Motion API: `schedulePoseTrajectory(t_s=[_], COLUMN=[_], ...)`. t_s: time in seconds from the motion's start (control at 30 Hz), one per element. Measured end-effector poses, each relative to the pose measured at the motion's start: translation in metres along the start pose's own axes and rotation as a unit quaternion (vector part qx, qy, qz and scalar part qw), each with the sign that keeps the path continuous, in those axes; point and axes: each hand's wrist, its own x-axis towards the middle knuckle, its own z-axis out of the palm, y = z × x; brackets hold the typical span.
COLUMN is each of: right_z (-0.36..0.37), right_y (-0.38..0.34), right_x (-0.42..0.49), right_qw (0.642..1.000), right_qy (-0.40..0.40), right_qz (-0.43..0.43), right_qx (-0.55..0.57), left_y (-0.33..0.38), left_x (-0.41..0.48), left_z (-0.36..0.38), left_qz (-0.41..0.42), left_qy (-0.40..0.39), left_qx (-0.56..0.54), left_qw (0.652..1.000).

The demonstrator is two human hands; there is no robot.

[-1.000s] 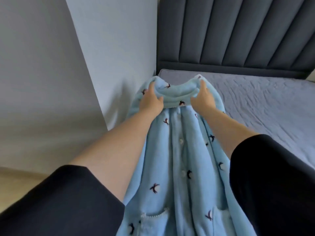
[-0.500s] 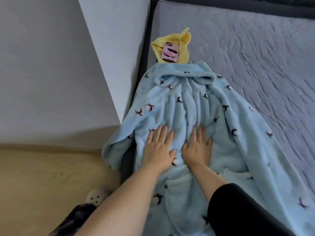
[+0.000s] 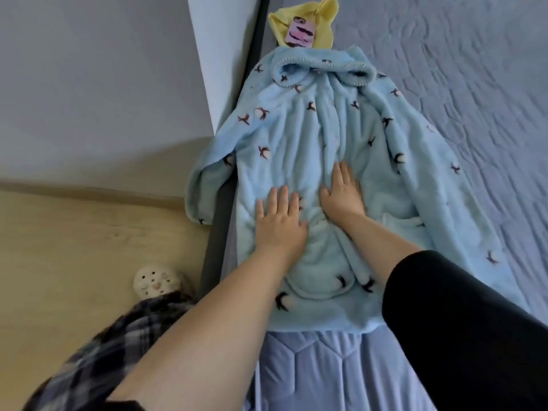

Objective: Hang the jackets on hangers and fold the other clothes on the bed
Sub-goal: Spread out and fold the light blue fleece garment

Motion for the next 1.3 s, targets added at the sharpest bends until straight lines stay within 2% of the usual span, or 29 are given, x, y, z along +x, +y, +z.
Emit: schedulePoseTrajectory(t_s=[0.13,0.2,0.27,0.33,0.4,0.47,0.53,0.57,0.63,0.67,0.7,0.73,0.8,0.83,0.87,0.9,0.93,0.97,1.0,1.03,1.1,1.17,1.23,1.3], right_z=[-0.024,-0.032,-0.044,-0.059,-0.070,-0.071,-0.069,-0.069,-0.067,-0.068,-0.074,-0.083,-0.107,-0.121,-0.132,-0.136,-0.135,-0.129,-0.117,-0.101,-0.068,-0.047,-0.040,-0.042], right_y=[0.021,0.032,0.043,0.054,0.068,0.082,0.088,0.089,0.086,0.082,0.078,0.072,0.065,0.061,0.058,0.056,0.053,0.050,0.047,0.046,0.044,0.047,0.048,0.047], right_x=[-0.063,-0.097,-0.126,-0.151,-0.177,-0.199,-0.214,-0.218,-0.218,-0.217,-0.213,-0.207,-0.191,-0.184,-0.180,-0.178,-0.179,-0.182,-0.189,-0.198,-0.213,-0.221,-0.224,-0.221], right_qw=[0.992,0.986,0.982,0.979,0.976,0.953,0.929,0.933,0.961,0.977,0.989,0.995,0.994,0.985,0.970,0.952,0.941,0.941,0.946,0.950,0.935,0.918,0.928,0.941], right_qy=[-0.110,-0.136,-0.144,-0.149,-0.173,-0.177,-0.137,-0.102,-0.007,0.029,0.043,0.032,-0.072,-0.157,-0.238,-0.295,-0.315,-0.301,-0.269,-0.237,-0.182,-0.154,-0.124,-0.091], right_qz=[-0.045,-0.059,-0.071,-0.083,-0.132,-0.190,-0.196,-0.189,-0.178,-0.155,-0.124,-0.091,-0.040,-0.042,-0.052,-0.063,-0.084,-0.112,-0.140,-0.169,-0.236,-0.250,-0.234,-0.237], right_qx=[0.048,0.070,0.098,0.111,0.022,-0.158,-0.282,-0.290,-0.213,-0.144,-0.074,-0.010,0.071,0.049,0.002,-0.047,-0.088,-0.106,-0.113,-0.116,-0.191,-0.267,-0.262,-0.225], left_y=[0.008,0.013,0.022,0.032,0.040,0.044,0.044,0.042,0.035,0.032,0.028,0.021,0.009,0.003,-0.001,-0.003,-0.005,-0.006,-0.005,0.000,0.013,0.027,0.038,0.045], left_x=[-0.065,-0.078,-0.091,-0.107,-0.121,-0.124,-0.123,-0.121,-0.118,-0.118,-0.117,-0.116,-0.116,-0.118,-0.120,-0.123,-0.125,-0.126,-0.129,-0.133,-0.140,-0.147,-0.149,-0.147], left_z=[0.007,-0.001,-0.004,0.003,0.013,0.013,0.007,0.004,-0.006,-0.015,-0.027,-0.040,-0.069,-0.079,-0.085,-0.086,-0.084,-0.080,-0.076,-0.070,-0.053,-0.031,-0.012,-0.010], left_qz=[0.019,0.051,0.139,0.226,0.243,0.214,0.194,0.180,0.124,0.085,0.045,0.006,-0.045,-0.069,-0.094,-0.119,-0.127,-0.113,-0.082,-0.041,0.035,0.111,0.137,0.142], left_qy=[-0.033,-0.038,-0.044,-0.064,-0.052,-0.008,0.036,0.049,0.045,0.035,0.023,0.000,-0.064,-0.083,-0.085,-0.058,-0.017,0.009,-0.001,-0.037,-0.124,-0.171,-0.172,-0.128], left_qx=[0.010,-0.004,0.005,0.084,0.180,0.196,0.189,0.177,0.092,0.006,-0.103,-0.227,-0.447,-0.516,-0.552,-0.545,-0.480,-0.372,-0.267,-0.186,-0.082,0.077,0.232,0.257], left_qw=[0.999,0.998,0.989,0.968,0.952,0.957,0.962,0.966,0.987,0.996,0.993,0.974,0.891,0.850,0.824,0.828,0.868,0.921,0.960,0.981,0.988,0.976,0.947,0.947])
